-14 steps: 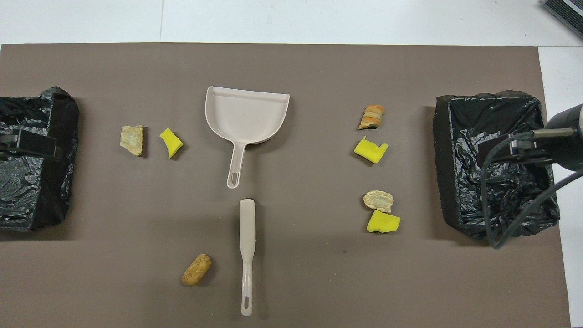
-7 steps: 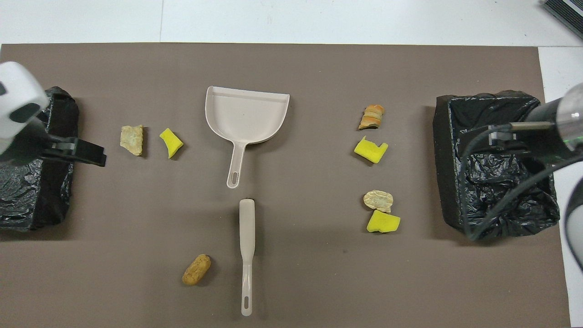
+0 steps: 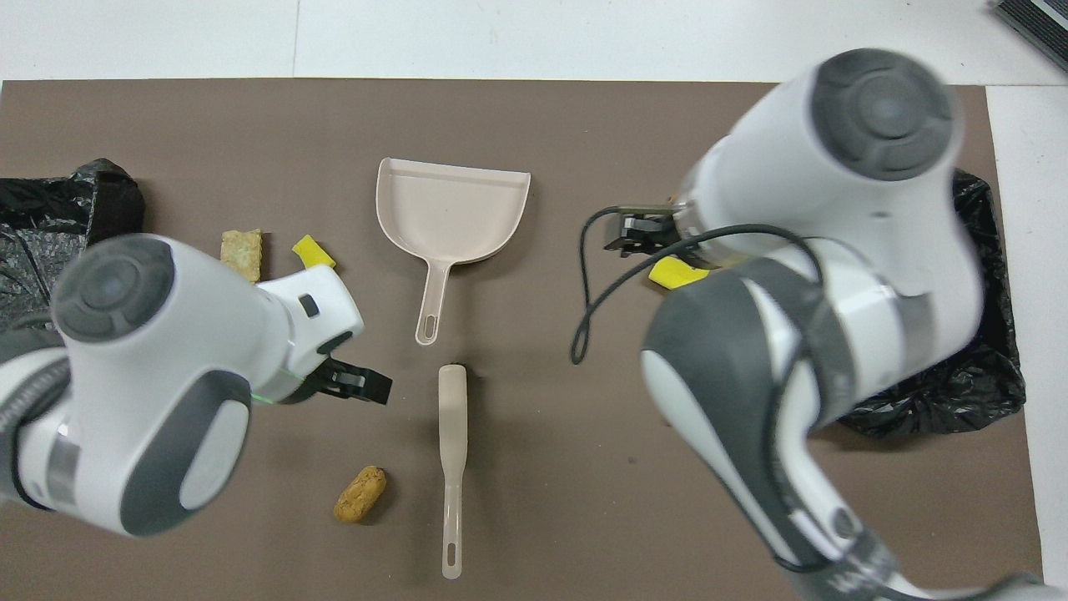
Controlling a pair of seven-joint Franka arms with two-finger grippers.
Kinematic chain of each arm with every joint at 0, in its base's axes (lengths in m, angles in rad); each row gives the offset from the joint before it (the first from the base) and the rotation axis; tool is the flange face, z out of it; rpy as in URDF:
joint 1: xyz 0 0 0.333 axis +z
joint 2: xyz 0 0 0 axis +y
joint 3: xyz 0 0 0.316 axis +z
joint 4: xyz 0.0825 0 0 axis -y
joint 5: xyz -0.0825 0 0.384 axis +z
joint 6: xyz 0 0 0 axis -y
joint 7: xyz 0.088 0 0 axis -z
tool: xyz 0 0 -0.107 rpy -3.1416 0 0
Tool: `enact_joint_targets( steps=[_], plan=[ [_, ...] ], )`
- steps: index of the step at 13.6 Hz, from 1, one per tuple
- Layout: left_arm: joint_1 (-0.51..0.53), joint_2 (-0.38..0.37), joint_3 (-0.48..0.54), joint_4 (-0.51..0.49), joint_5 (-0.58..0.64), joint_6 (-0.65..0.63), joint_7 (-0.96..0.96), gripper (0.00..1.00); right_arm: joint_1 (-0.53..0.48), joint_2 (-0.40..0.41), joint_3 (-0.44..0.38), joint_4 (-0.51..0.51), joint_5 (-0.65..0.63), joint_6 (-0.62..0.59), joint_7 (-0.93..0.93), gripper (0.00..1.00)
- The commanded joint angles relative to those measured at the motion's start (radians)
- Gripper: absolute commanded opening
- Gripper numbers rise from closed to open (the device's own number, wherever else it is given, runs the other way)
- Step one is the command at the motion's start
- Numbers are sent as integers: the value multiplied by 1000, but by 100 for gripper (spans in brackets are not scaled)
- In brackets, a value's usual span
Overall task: Sweep and dump trash in bin
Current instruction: 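Grasp the dustpan with the right gripper while the left gripper reaches the brush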
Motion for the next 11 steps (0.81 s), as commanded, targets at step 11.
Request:
enact_joint_targets(
  steps=[11],
  plan=[
    [-296,-163,-103,-545,-10,553,-329,100,306,452,-34,340,-69,134,197,99]
  ],
)
